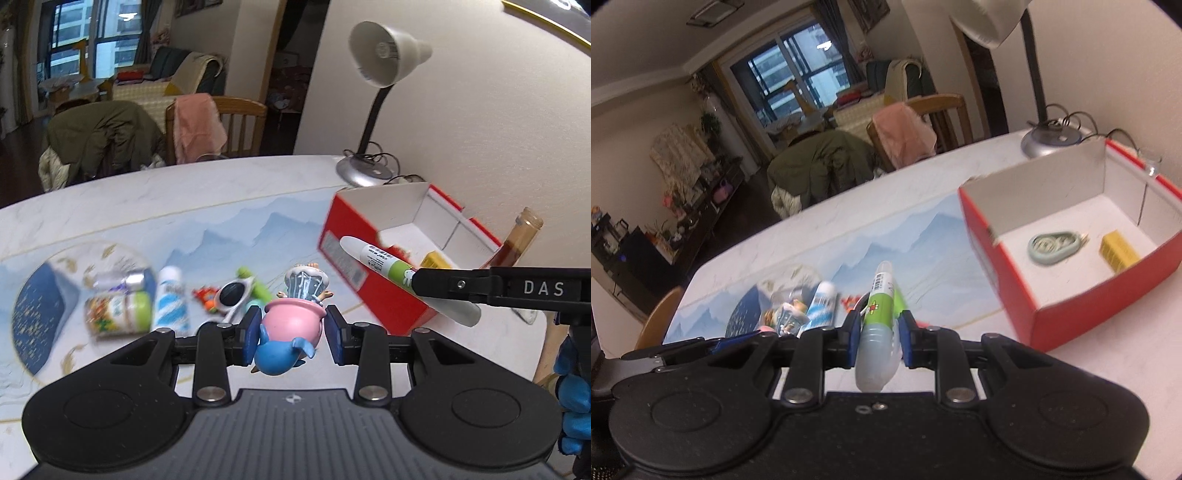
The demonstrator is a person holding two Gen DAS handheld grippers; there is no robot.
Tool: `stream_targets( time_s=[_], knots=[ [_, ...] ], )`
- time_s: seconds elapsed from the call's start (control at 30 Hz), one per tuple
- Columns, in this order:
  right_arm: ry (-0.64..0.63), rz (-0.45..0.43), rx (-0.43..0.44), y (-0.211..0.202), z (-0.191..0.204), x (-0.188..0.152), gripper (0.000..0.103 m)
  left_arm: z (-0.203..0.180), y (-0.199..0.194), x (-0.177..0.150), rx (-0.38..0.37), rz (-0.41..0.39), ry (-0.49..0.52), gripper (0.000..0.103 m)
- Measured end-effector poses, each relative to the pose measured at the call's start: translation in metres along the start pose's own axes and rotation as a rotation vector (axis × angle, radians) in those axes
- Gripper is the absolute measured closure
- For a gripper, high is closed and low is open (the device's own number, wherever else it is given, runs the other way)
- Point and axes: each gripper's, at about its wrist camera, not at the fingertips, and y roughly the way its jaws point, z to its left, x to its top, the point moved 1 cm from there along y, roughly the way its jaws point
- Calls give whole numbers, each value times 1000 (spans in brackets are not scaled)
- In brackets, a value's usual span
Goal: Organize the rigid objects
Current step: 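Carry the figurine and glue stick into the shoebox and release both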
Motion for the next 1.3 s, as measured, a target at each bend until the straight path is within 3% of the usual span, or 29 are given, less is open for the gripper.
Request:
stream_targets(
  time_s=[0.67, 1.03, 1.3],
  knots=[
    [63, -71, -135, 4, -146, 60, 82, -136, 97, 50, -33, 56, 152, 67],
    [31, -1, -198, 39, -206, 73, 82, -181, 169, 68, -18, 175, 203, 67],
    [-28, 65, -202, 69, -225, 82, 82, -198, 223, 70, 6, 288, 227, 67]
  ],
)
